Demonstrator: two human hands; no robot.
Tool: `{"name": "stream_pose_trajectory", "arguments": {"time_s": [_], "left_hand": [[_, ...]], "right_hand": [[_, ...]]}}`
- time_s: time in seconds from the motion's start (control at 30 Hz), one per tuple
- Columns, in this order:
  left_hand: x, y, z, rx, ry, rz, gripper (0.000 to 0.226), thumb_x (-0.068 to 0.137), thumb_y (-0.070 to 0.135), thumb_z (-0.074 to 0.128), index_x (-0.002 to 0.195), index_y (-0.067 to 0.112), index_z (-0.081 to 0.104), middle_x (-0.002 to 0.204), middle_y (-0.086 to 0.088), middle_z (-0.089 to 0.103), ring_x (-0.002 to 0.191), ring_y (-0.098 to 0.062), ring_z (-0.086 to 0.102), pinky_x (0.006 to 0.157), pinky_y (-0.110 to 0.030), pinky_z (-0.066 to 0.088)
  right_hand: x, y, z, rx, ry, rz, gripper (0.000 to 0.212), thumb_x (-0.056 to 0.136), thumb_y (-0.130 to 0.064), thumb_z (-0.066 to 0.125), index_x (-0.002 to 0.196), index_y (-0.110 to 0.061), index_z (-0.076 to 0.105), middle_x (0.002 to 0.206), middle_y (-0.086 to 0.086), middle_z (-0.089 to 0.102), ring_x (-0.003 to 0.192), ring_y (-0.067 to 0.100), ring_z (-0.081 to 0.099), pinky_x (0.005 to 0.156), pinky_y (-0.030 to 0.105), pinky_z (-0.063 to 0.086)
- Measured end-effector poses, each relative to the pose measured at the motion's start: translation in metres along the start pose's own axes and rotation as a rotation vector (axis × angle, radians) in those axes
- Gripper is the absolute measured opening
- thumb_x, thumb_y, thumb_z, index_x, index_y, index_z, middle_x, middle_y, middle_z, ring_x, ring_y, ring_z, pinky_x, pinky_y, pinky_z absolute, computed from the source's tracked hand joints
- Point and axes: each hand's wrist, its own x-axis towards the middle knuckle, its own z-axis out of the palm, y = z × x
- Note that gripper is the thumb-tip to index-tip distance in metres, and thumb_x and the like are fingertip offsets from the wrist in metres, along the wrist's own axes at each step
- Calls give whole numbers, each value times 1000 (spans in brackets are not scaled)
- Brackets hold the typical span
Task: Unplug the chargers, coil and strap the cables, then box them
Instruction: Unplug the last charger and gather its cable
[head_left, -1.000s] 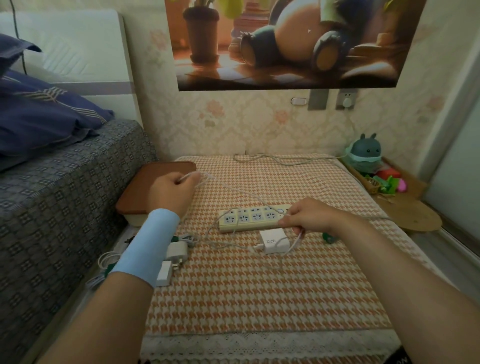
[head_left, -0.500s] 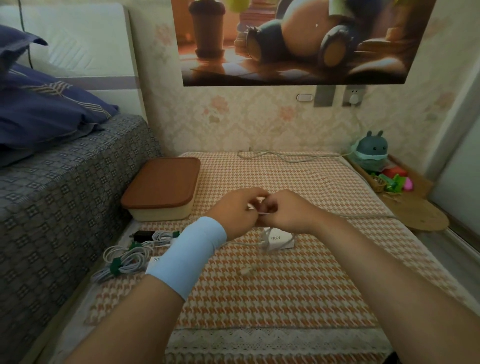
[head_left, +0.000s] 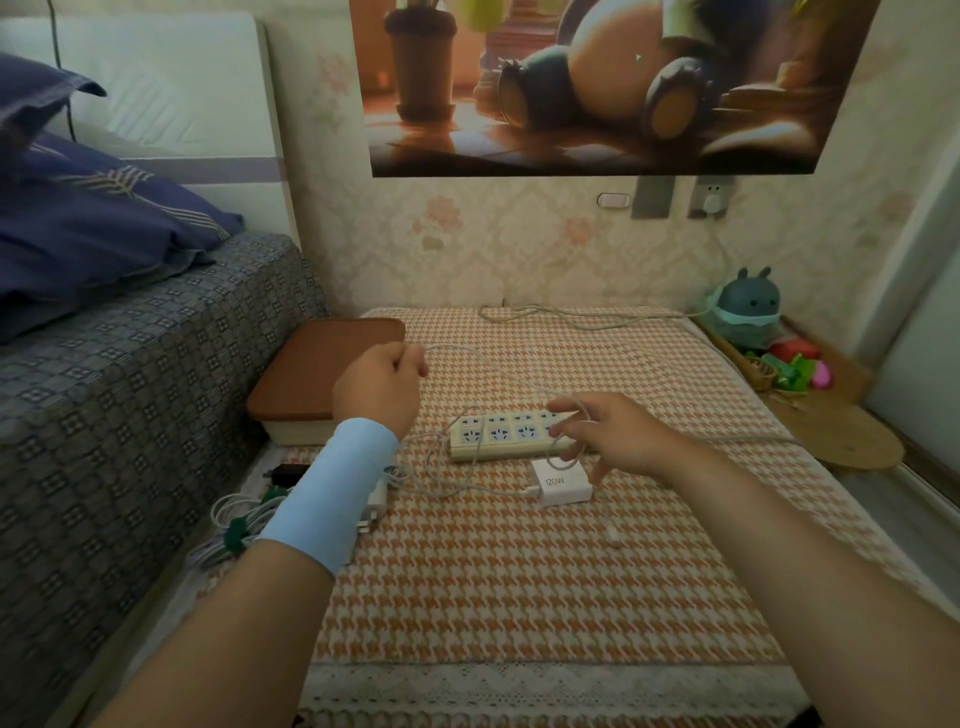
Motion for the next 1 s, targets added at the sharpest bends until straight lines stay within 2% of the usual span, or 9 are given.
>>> {"name": "stream_pose_trajectory", "arguments": {"time_s": [0.13, 0.23, 0.3, 0.37, 0.47, 0.57, 0.73, 0.87, 1.0], "left_hand": [[3, -10, 0, 128, 43, -126, 41, 103, 38, 36, 77, 25, 65, 80, 0, 64, 85, -26, 57, 96, -44, 36], [1, -16, 0, 588, -51, -78, 29, 99, 35, 42, 110, 35, 69, 116, -5, 63, 115, -31, 49, 109, -46, 24], [-4, -13, 7, 680, -115, 57, 45, 90, 23, 53, 132, 37, 56, 137, -3, 52, 130, -29, 40, 118, -48, 13], [-11, 2, 18, 505, -123, 293, 69, 81, 4, 53, 143, 32, 44, 145, 0, 47, 135, -25, 35, 119, -45, 15], [-33, 29, 38, 28, -364, 458, 66, 89, -3, 44, 146, 31, 40, 147, 1, 45, 136, -18, 36, 115, -35, 31], [-41, 32, 45, -113, -505, 378, 40, 100, 12, 40, 135, 27, 55, 126, -1, 61, 112, -18, 56, 100, -35, 46], [-14, 19, 24, 278, -350, 292, 29, 96, 52, 47, 99, 32, 68, 94, 8, 67, 82, -17, 61, 70, -33, 51], [11, -8, -1, 360, -146, 35, 34, 100, 50, 42, 91, 27, 66, 74, 6, 58, 66, -17, 51, 57, -27, 38], [19, -29, -7, 425, -46, -97, 41, 101, 45, 40, 87, 19, 69, 74, -3, 60, 63, -22, 53, 55, -27, 40]], "right_hand": [[2, -7, 1, 14, 50, 56, 22, 101, -19, 57, 94, -7, 74, 86, 7, 79, 62, 20, 66, 50, 20, 49], [1, -15, -1, 46, 54, 79, 21, 95, -13, 61, 84, -2, 75, 79, 7, 78, 53, 20, 61, 50, 21, 48], [-1, -20, 3, 22, 2, 28, 22, 96, -15, 60, 85, -3, 75, 79, 5, 78, 54, 21, 61, 61, 26, 51], [-4, -26, 10, -5, -55, -35, 23, 98, -17, 59, 89, -2, 74, 80, 6, 78, 54, 19, 60, 61, 24, 50], [-7, -37, 17, 7, -133, -114, 23, 100, -16, 59, 90, -1, 73, 81, 9, 78, 60, 22, 62, 65, 31, 54], [-8, -38, 17, 99, -180, -147, 24, 102, -14, 57, 91, 0, 75, 85, 11, 78, 70, 25, 71, 71, 28, 59], [-5, -23, 3, 79, 29, -68, 23, 100, -25, 63, 106, -7, 76, 94, 5, 78, 72, 18, 77, 65, 18, 56], [-3, -5, -18, -143, 133, -66, 25, 93, -39, 71, 79, -19, 78, 65, 4, 73, 47, 2, 58, 60, 26, 48], [3, 7, -18, -343, 78, 4, 47, 87, -58, 68, 62, -19, 73, 55, 3, 64, 50, 15, 50, 60, 33, 45]]}}
